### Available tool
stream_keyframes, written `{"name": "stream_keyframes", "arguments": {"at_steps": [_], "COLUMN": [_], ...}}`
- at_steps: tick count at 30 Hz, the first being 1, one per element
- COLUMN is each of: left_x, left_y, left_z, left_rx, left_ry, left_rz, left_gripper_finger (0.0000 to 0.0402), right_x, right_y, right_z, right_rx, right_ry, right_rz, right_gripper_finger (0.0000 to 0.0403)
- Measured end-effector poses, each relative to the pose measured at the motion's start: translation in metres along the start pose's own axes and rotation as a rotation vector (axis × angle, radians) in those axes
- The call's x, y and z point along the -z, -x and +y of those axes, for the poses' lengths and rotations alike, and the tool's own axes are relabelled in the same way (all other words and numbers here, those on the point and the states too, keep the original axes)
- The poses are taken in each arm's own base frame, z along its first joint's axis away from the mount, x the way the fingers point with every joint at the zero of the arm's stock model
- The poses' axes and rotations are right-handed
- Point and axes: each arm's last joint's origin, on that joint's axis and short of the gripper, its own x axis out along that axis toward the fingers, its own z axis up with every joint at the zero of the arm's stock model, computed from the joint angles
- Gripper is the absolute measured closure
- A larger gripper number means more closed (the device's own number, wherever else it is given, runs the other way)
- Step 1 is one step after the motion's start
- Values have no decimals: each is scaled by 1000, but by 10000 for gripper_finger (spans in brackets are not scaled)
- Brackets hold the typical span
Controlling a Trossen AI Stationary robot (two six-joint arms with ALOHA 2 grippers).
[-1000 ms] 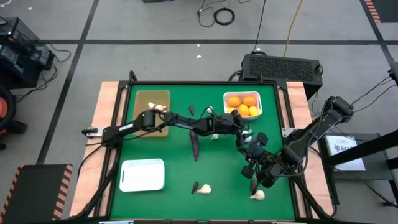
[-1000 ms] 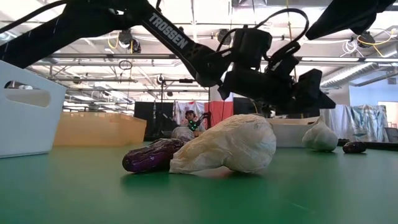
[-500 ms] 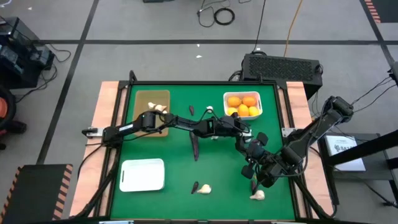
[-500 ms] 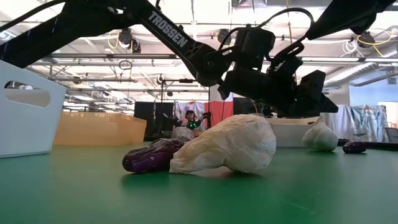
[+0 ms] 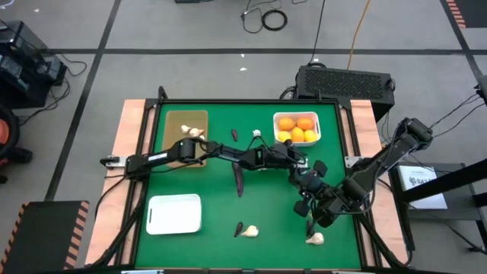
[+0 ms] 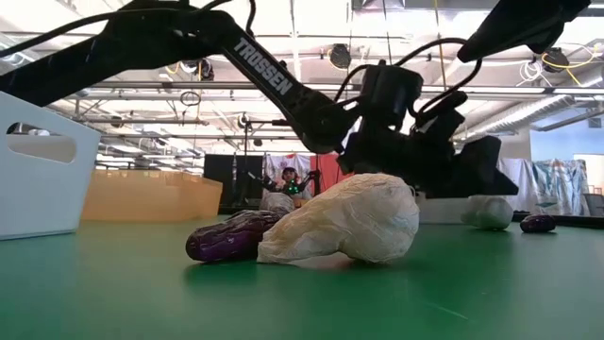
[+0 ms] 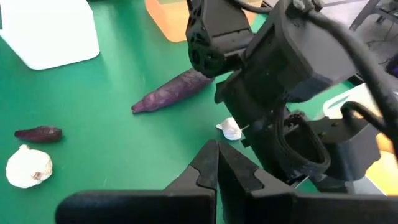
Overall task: Sort produce into baskets
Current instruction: Put the white garlic into the orange bin
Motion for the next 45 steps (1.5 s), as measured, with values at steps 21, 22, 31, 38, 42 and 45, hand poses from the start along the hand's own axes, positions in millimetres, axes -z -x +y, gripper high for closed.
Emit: {"name": "stream_keyframes", "arguments": {"at_steps": [21,22,31,38,42,45], "left_x": [-4,-4,-4,-4,-11,-25], "left_y": [0,0,0,0,4,12], "left_z": [-1,-1,-1,-3,-5,-5], "left_rx": [23,23,27,31,33,31], "left_ry": [-1,-1,-2,-9,-10,-12], "left_rz": [-39,-39,-39,-35,10,94], "left_gripper_finger": [173,182,269,347,382,387], "right_x": [0,0,0,0,0,0], "right_y": [0,0,0,0,0,0], "right_z": [0,0,0,0,0,1], "right_rx": [-1,-1,-2,-2,-6,-9], "right_ry": [12,12,11,11,6,0], "right_rz": [6,6,6,6,5,6], "right_gripper_finger": [403,403,403,403,403,403]}}
